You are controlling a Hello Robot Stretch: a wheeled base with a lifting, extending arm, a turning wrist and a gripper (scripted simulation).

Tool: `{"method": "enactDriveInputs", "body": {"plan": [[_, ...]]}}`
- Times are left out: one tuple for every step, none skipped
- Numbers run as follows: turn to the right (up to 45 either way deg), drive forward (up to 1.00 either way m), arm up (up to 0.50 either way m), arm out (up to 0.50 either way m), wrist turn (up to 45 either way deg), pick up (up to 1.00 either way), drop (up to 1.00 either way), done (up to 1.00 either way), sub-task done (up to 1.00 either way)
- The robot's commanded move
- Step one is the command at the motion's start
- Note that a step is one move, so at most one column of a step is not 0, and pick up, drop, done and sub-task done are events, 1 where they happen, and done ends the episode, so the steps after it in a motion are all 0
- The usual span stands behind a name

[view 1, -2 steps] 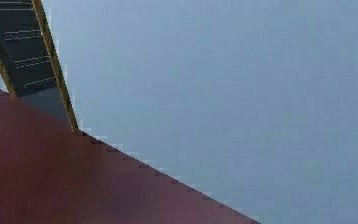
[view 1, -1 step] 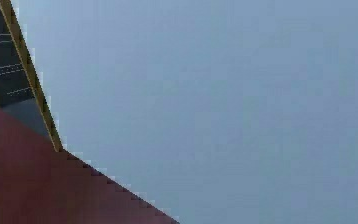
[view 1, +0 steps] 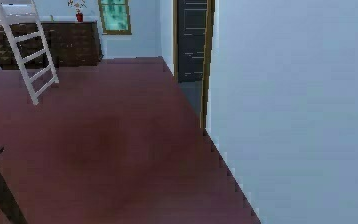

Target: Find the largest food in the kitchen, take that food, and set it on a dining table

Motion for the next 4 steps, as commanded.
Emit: {"method": "enactDriveInputs", "body": {"plan": [[-6.0,0.00,0.00,0.00,0.0,0.00,0.00,0.00,0.00],[0.0,1.00,0.00,0.00,0.0,0.00,0.00,0.00,0.00],[0.0,1.00,0.00,0.00,0.0,0.00,0.00,0.00,0.00],[-12.0,0.00,0.00,0.00,0.0,0.00,0.00,0.00,0.00]]}}
